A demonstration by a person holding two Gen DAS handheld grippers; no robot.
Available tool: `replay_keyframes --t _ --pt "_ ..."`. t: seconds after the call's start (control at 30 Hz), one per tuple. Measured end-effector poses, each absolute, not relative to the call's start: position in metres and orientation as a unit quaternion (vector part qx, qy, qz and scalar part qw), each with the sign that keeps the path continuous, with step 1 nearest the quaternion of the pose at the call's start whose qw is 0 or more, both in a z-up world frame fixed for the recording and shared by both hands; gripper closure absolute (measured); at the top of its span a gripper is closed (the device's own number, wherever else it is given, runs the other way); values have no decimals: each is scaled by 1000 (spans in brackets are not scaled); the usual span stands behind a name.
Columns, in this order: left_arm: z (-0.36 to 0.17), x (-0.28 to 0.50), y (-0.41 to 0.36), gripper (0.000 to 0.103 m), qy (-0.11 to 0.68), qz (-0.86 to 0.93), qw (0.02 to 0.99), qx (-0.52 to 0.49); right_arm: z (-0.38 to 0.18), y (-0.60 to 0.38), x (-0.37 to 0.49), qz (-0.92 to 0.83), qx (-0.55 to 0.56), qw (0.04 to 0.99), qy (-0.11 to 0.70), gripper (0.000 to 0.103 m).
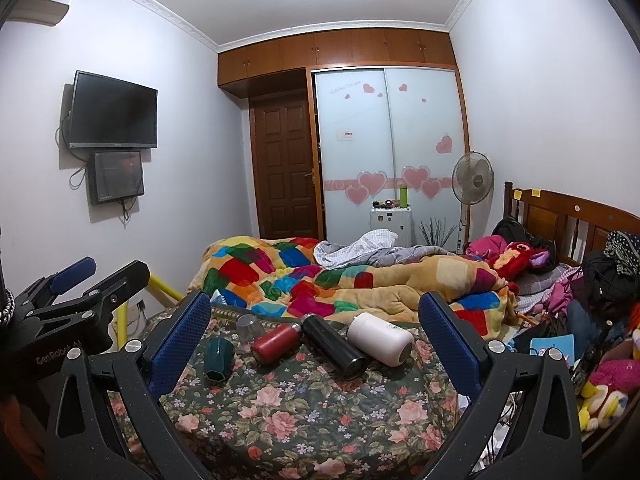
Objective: Flip cup upright
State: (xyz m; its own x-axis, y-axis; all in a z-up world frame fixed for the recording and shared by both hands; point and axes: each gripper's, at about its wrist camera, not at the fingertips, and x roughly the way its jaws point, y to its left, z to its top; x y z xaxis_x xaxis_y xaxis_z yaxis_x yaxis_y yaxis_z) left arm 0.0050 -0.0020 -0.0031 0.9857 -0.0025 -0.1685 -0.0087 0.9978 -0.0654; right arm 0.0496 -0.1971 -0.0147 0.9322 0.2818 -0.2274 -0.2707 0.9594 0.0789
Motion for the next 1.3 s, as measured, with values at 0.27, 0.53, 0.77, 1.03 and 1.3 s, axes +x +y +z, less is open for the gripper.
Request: replay_keyframes --t 0.27,0.53,0.77,1.03,1.3 --pt "-2 5 -2 0 83 3 996 -33 -14 -197 50 141 23 983 119 0" --pt "-2 6 -2 0 82 3 996 -33 -14 -197 51 141 22 983 119 0" --pt "-1 6 -1 0 81 3 996 -34 -14 -197 50 141 22 983 120 0" --pt "-1 6 -1 0 81 4 996 -35 -20 -195 51 141 20 982 122 0" --pt "-11 24 3 0 96 10 994 -43 -29 -193 75 138 11 980 144 0"
